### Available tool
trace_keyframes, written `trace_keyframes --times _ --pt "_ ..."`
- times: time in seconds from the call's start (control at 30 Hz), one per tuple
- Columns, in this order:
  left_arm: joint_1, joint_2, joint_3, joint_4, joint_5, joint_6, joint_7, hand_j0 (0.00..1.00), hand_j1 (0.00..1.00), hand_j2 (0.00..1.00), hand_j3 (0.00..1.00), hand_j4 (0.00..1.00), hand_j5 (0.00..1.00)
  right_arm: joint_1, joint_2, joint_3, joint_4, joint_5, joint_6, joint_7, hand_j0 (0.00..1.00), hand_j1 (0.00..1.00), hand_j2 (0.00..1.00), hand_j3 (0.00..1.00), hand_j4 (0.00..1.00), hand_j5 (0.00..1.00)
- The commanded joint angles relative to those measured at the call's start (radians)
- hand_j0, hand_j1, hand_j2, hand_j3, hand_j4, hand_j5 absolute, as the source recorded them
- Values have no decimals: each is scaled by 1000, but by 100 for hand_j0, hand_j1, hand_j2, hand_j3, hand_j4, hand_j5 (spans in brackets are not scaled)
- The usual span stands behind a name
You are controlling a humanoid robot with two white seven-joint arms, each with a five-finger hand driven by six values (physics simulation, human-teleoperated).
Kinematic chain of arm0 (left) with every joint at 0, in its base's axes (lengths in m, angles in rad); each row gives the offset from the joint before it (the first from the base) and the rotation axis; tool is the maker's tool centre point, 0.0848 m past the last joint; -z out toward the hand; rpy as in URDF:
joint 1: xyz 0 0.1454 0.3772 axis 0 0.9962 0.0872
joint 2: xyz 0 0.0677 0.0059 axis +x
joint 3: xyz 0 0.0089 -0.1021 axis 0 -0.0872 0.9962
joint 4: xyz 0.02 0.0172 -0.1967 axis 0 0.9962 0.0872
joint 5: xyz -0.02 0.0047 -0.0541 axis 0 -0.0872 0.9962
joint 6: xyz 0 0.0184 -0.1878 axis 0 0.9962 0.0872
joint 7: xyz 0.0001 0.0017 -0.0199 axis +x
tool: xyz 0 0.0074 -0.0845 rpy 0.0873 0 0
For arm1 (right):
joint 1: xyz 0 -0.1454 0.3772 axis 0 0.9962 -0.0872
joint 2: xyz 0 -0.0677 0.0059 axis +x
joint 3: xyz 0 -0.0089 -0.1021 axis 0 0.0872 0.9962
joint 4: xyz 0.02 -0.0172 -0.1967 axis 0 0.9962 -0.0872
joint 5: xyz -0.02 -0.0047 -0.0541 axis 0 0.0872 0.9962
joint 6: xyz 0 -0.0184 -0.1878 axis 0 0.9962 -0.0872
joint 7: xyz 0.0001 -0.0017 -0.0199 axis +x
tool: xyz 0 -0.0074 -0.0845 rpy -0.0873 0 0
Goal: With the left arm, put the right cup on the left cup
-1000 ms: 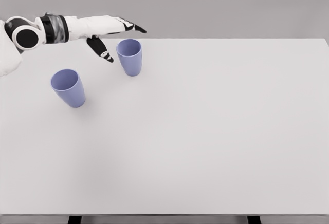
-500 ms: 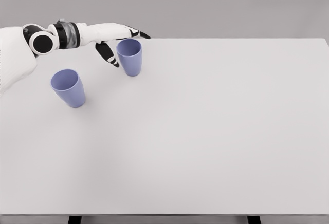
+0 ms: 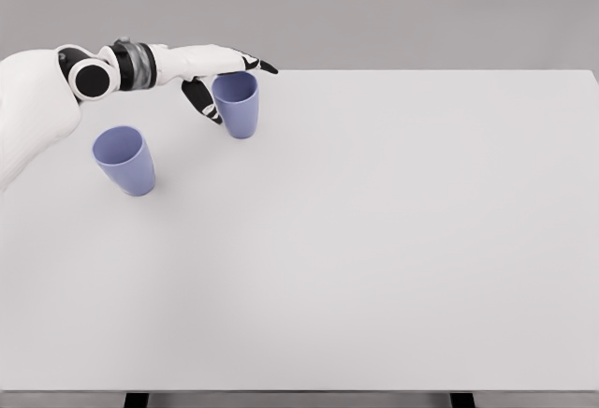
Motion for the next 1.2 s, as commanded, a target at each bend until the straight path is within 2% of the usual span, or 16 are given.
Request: trace_keyframes --times 0.0,0.37,0.5,0.6,0.77,0.8,1.0,1.1,1.17 --pt "0 -1 4 1 6 2 2 100 100 100 100 100 100 0 0 0 0 1 -1 0 100 100 100 100 100 100" --pt "0 -1 -4 -1 4 2 3 99 99 99 99 99 99 0 0 0 0 1 -1 0 100 100 100 100 100 100" --pt "3 -1 4 -2 -30 2 25 92 92 92 92 92 92 0 0 0 0 1 -1 0 100 100 100 100 100 100" --pt "3 -1 4 -1 -30 2 23 81 81 81 81 81 81 0 0 0 0 1 -1 0 100 100 100 100 100 100" --pt "6 1 4 -1 -30 2 20 72 72 72 72 72 72 0 0 0 0 1 -1 0 100 100 100 100 100 100" --pt "8 2 4 -1 -30 2 20 66 66 66 66 66 66 0 0 0 0 1 -1 0 100 100 100 100 100 100" --pt "8 16 5 -11 -20 2 11 60 60 60 60 60 60 0 0 0 0 1 -1 0 100 100 100 100 100 100" --pt "5 19 18 -54 -11 2 9 57 57 57 57 57 57 0 0 0 0 1 -1 0 100 100 100 100 100 100" --pt "5 62 24 -99 -7 2 -6 56 56 56 56 56 56 0 0 0 0 1 -1 0 100 100 100 100 100 100"
